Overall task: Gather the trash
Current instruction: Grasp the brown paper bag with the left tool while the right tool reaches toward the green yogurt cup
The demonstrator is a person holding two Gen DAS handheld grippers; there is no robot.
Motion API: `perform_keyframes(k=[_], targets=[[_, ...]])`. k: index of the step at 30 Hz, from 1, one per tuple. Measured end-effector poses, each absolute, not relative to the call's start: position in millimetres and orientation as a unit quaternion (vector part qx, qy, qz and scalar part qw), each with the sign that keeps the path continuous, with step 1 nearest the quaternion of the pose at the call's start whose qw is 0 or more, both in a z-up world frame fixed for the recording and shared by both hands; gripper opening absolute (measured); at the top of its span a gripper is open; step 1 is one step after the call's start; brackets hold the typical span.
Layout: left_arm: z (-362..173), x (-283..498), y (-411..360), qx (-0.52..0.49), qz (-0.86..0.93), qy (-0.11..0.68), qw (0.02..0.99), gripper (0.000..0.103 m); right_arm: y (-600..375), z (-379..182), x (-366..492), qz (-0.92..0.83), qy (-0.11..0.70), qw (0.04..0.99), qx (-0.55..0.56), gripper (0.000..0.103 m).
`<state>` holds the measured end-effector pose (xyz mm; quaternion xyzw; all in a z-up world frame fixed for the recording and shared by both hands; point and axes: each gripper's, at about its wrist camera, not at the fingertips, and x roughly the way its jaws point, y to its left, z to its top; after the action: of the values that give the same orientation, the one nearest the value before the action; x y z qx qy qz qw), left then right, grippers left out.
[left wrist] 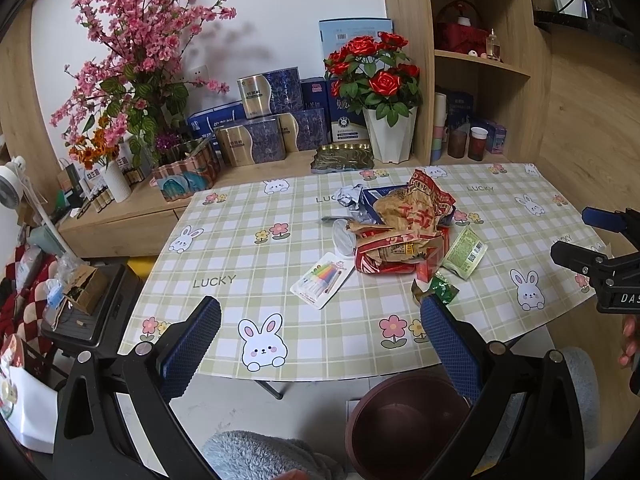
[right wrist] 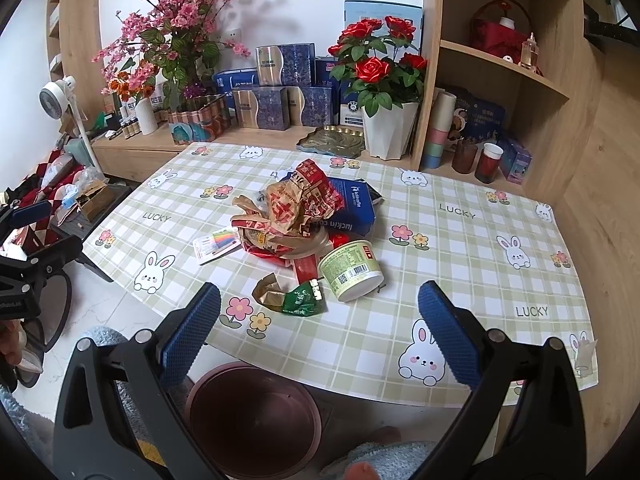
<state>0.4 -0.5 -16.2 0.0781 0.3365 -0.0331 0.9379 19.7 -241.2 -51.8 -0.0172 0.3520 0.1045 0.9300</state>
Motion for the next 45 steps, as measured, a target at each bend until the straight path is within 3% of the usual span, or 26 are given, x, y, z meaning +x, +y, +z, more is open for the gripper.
perform_keyframes(k=[12, 40, 45], targets=[[-44, 21, 11, 0.044, -0.052, 0.361, 0.930, 0.098, -251, -78, 33, 0.110, 0.356, 0.928, 0.000, 0.097], [-105, 112, 21, -0.049, -0.071, 0.448, 0.890, 0.098, -237, -209, 196, 0.130, 0.458, 0.865, -0.157, 0.097], [-104, 119, 4, -0.017, -0.083, 0.442, 0.893, 0.098, -234, -221, 203, 0.133, 0.475, 0.857, -0.149, 0.095]])
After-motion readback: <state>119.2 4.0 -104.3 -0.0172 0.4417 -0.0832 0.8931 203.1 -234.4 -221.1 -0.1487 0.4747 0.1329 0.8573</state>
